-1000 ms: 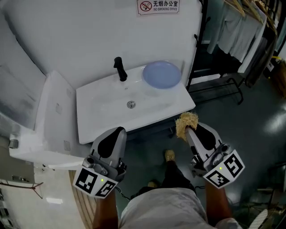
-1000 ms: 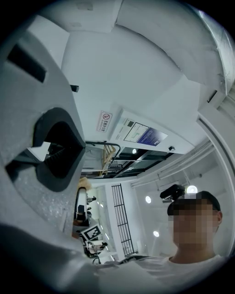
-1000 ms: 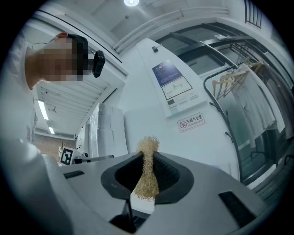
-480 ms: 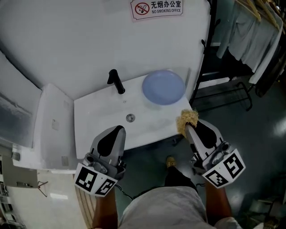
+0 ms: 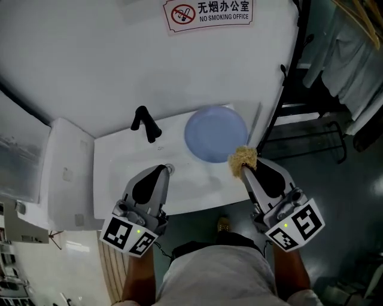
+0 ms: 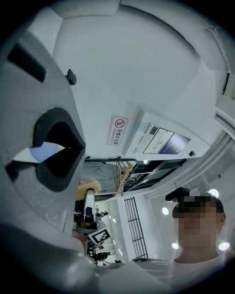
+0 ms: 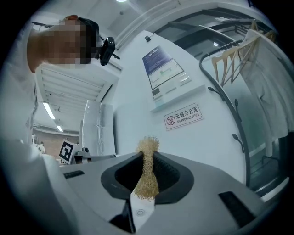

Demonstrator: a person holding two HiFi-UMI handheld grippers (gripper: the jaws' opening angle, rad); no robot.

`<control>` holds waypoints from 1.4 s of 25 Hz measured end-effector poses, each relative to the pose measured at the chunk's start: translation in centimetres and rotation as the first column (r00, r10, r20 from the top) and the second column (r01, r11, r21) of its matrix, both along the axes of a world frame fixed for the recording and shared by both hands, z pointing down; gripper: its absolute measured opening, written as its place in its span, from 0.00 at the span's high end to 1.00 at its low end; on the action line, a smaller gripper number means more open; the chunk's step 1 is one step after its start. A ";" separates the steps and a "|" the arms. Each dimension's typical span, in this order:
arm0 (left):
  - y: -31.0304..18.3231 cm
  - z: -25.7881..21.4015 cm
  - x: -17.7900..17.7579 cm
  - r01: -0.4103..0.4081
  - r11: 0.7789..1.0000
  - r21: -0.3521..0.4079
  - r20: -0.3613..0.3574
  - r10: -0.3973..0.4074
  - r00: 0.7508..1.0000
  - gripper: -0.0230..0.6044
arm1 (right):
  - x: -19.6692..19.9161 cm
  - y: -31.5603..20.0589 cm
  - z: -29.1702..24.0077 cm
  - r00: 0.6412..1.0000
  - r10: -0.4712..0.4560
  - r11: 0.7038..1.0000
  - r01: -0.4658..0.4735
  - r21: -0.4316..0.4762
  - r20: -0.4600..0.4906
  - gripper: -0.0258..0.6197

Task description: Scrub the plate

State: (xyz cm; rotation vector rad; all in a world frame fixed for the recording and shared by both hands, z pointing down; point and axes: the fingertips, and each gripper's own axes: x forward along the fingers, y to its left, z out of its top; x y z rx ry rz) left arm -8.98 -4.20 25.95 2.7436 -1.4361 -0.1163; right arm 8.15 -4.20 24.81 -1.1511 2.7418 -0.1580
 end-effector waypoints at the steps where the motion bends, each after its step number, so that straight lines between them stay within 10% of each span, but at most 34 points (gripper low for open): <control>1: -0.5 0.3 0.3 0.008 1.000 -0.010 0.003 -0.008 1.000 0.94 | 0.2 -0.7 0.1 1.000 -0.006 1.000 0.006 -0.003 -0.008 0.87; 16: -8.5 7.9 0.4 0.044 0.964 -0.261 0.065 -0.028 0.998 0.94 | -2.0 -8.0 3.2 0.992 -0.001 0.998 -0.008 -0.066 -0.129 0.87; 28: -13.9 17.3 -0.1 0.081 0.836 -0.543 0.095 -0.034 0.995 0.93 | -6.1 -13.8 7.9 0.954 0.001 0.991 -0.041 -0.127 -0.299 0.87; 35: -15.7 21.2 0.1 0.094 0.740 -0.666 0.081 -0.053 0.995 0.70 | -8.4 -17.7 11.5 0.908 -0.049 0.981 -0.034 -0.190 -0.416 0.86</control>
